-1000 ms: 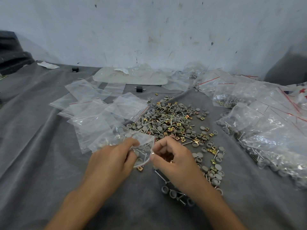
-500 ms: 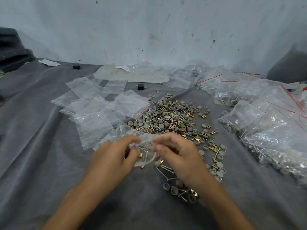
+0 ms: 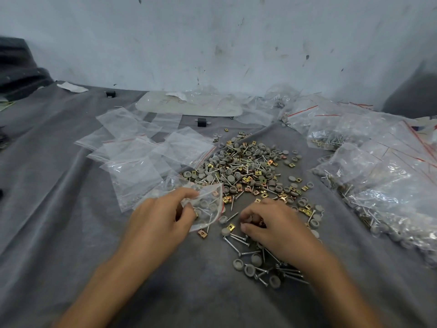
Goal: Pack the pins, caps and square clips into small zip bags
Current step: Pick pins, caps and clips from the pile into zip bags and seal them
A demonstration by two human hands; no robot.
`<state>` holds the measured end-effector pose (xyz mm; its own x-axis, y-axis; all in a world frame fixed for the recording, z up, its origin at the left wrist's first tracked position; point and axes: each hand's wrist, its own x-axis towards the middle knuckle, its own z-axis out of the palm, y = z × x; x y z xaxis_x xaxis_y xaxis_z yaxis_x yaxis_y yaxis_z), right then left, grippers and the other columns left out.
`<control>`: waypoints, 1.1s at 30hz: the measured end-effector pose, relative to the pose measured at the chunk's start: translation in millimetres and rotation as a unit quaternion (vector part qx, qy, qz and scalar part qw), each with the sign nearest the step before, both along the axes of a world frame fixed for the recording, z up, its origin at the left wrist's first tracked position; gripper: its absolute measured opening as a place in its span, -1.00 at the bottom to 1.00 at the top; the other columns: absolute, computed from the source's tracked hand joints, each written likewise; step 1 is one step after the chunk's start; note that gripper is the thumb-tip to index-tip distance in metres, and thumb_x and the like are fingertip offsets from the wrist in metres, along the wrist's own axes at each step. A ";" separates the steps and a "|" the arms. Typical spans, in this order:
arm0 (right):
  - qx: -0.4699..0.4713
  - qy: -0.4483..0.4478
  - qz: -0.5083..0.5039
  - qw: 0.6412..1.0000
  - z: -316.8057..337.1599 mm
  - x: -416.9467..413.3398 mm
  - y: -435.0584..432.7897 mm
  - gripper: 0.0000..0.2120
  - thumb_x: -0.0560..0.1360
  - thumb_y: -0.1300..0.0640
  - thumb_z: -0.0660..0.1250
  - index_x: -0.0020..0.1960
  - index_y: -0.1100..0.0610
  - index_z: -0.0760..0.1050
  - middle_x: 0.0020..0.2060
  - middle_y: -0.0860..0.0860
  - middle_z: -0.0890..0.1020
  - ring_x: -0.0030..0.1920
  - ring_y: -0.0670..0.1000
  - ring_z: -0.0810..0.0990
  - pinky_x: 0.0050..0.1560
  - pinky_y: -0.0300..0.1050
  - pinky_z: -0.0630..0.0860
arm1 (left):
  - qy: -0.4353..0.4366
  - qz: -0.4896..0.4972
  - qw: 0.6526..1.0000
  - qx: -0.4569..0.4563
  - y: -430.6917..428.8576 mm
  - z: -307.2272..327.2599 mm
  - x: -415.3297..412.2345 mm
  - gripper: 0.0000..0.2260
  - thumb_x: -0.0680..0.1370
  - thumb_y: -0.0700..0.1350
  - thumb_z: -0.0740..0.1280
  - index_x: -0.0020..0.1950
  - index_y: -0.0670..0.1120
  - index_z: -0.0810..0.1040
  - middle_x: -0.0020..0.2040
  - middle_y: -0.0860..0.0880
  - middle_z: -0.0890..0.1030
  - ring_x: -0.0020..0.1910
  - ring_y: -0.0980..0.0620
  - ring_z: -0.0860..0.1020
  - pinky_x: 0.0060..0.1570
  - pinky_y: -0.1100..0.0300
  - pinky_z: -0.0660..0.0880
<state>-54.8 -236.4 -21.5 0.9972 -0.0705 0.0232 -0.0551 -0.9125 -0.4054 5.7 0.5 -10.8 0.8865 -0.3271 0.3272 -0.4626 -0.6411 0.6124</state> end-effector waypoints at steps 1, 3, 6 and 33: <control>-0.006 0.014 0.005 1.000 0.7 -0.1 -0.9 -0.82 0.55 -0.15 0.36 0.14 -0.19 0.57 -0.04 -0.22 0.47 0.06 -0.10 0.46 0.08 0.01 0.51 | 0.000 0.000 1.000 0.000 0.0 -0.2 0.0 -0.79 0.58 -0.04 0.32 0.14 0.21 0.63 -0.40 0.14 0.57 -0.31 0.12 0.55 -0.21 0.07 0.53; 0.001 0.025 0.014 1.000 1.9 -0.6 -2.2 -0.84 0.55 -0.14 0.37 0.11 -0.19 0.57 -0.02 -0.22 0.46 0.08 -0.10 0.45 0.10 0.03 0.52 | 0.001 0.001 1.000 0.003 0.1 -0.5 0.3 -0.79 0.58 -0.04 0.32 0.14 0.21 0.63 -0.40 0.15 0.57 -0.31 0.13 0.55 -0.21 0.07 0.54; 0.021 0.002 0.016 1.000 0.5 -2.2 -1.2 -0.95 0.55 -0.10 0.39 -0.03 -0.15 0.55 -0.05 -0.22 0.47 0.03 -0.16 0.45 0.07 0.00 0.52 | 0.001 0.002 1.000 0.005 0.1 -1.0 0.4 -0.79 0.57 -0.02 0.31 0.15 0.21 0.62 -0.39 0.14 0.58 -0.29 0.13 0.55 -0.22 0.09 0.53; 0.217 -0.221 0.055 0.949 -6.4 -2.8 53.0 -0.77 0.58 0.16 0.40 0.20 -0.05 0.64 0.00 -0.28 0.58 0.06 -0.19 0.59 0.04 -0.36 0.46 | 0.004 -0.025 1.000 -0.002 -5.5 -3.7 -3.9 -0.79 0.57 -0.06 0.35 0.16 0.18 0.64 -0.44 0.10 0.55 -0.36 0.11 0.55 -0.20 0.06 0.54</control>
